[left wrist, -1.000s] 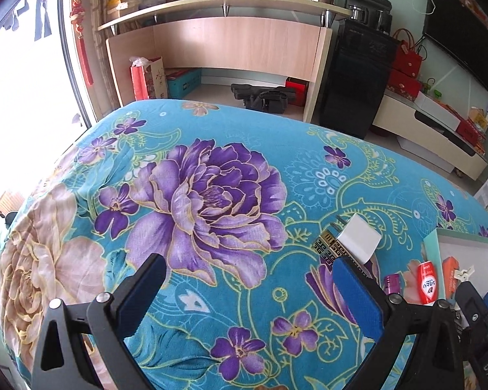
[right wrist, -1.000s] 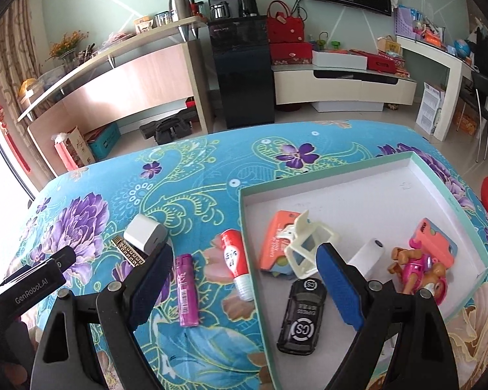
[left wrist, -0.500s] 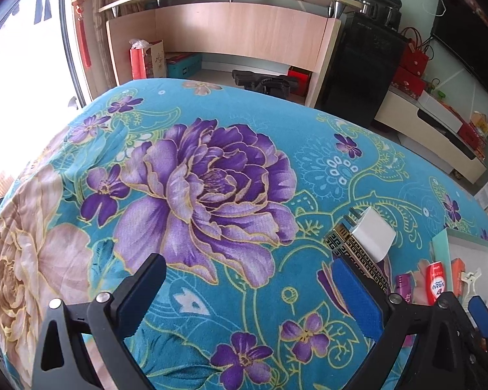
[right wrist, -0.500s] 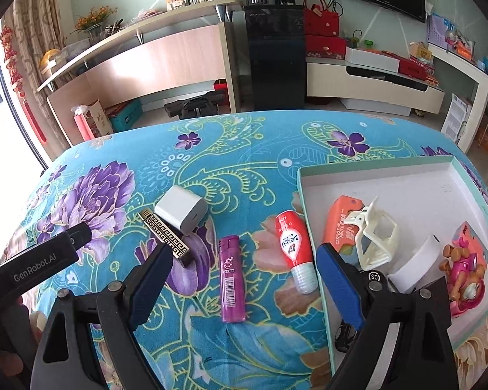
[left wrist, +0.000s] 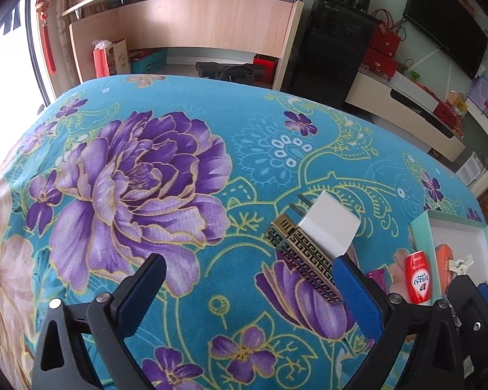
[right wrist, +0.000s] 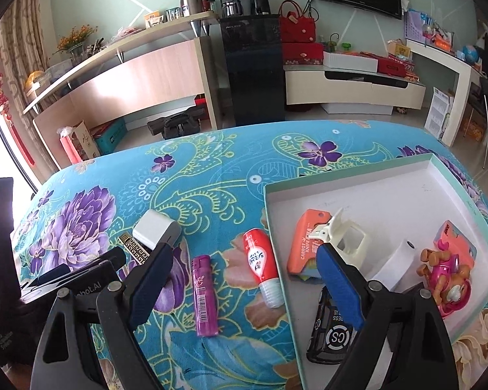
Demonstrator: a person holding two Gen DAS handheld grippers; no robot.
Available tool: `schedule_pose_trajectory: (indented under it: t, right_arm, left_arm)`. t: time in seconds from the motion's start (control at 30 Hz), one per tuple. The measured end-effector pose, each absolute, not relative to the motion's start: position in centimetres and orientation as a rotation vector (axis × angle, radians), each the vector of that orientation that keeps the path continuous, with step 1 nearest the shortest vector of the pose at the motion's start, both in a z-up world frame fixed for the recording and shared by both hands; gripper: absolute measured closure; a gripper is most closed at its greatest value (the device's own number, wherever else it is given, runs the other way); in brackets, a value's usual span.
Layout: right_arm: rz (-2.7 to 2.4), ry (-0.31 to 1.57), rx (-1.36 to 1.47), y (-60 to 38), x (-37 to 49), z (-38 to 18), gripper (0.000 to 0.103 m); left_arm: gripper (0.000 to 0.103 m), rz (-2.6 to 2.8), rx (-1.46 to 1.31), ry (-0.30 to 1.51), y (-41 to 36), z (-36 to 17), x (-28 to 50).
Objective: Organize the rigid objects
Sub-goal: 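Grasp the gold patterned comb with the left gripper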
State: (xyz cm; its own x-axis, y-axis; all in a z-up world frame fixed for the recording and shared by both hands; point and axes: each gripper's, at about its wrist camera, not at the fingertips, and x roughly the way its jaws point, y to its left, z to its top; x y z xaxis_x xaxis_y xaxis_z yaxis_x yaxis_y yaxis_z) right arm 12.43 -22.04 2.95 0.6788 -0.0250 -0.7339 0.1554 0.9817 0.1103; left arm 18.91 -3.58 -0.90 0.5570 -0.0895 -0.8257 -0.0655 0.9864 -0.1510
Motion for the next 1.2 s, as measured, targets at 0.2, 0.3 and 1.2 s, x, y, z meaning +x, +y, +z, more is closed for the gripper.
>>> schedule_pose_trajectory:
  t: [0.2, 0.3, 1.2]
  right_arm:
    - [-0.107, 0.828, 0.184, -22.6, 12.5, 2.8, 0.013]
    - [-0.104, 0.830, 0.188, -22.6, 12.5, 2.7, 0.013]
    - [-0.100, 0.842, 0.201, -22.9, 12.5, 2.6, 0.013]
  left_arm:
    - [0.000, -0.028, -0.123, 0.995, -5.5, -1.9, 19.7]
    - [0.000, -0.025, -0.119, 0.999, -5.9, -2.3, 20.1]
    - [0.080, -0.136, -0.044, 0.974, -6.6, -1.7, 18.9]
